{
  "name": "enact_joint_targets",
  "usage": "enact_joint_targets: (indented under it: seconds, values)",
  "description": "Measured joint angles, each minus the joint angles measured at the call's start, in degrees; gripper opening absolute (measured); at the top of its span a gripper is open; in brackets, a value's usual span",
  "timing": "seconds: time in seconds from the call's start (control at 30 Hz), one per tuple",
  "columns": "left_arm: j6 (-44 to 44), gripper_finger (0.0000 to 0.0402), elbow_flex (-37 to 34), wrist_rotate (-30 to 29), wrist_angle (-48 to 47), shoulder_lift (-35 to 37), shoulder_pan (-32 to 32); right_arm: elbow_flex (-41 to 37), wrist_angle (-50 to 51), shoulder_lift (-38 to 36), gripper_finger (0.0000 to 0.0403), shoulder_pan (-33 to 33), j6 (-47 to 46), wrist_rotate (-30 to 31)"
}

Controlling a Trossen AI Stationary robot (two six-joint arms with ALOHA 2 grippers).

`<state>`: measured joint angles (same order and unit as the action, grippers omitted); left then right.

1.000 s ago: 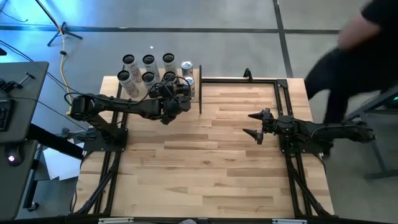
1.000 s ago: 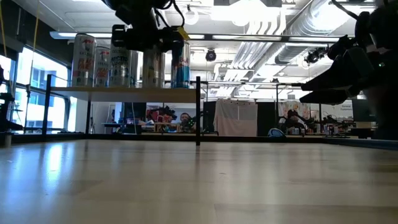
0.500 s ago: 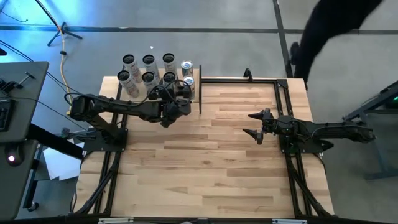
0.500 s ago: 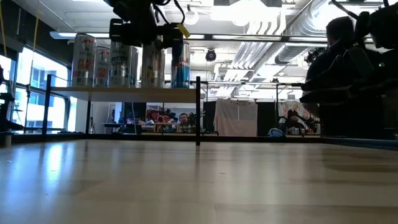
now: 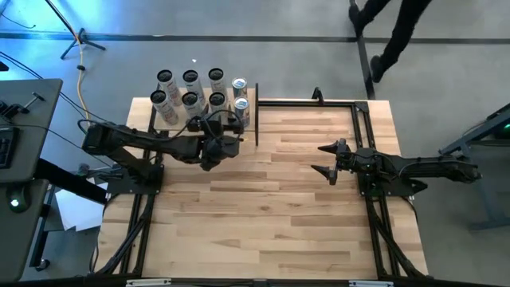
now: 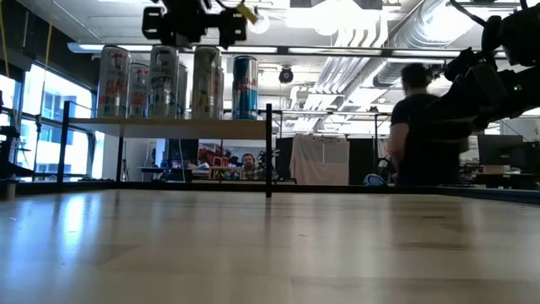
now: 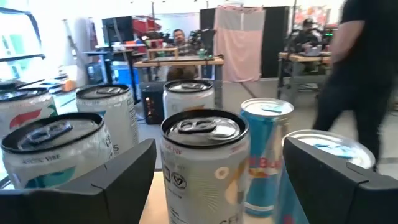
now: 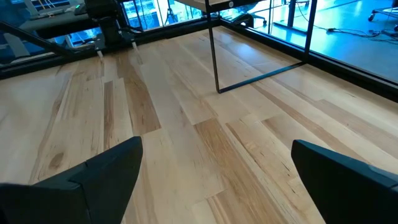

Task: Place canned beverage on shelf
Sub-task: Return to Home Position

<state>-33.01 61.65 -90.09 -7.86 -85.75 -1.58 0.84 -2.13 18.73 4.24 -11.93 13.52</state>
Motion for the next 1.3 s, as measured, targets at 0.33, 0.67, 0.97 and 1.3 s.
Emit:
enact_joint_targets:
  seconds: [0.33, 0.67, 0.97, 1.3]
  values:
    - [4.6, 0.032, 0.0, 0.5, -1.6, 3.7, -16.1, 0.0, 0.0, 0.0, 0.04, 0.0, 0.0, 0.0]
    - [9.6, 0.032, 0.0, 7.0, -3.2, 4.3, -43.7, 0.0, 0.0, 0.0, 0.04, 0.0, 0.0, 0.0]
    - [6.6, 0.032, 0.0, 7.2, -2.6, 4.2, -49.7, 0.0, 0.0, 0.0, 0.04, 0.0, 0.0, 0.0]
    - [6.2, 0.0319, 0.0, 16.0, -2.2, 4.2, -49.9, 0.0, 0.0, 0.0, 0.04, 0.0, 0.0, 0.0]
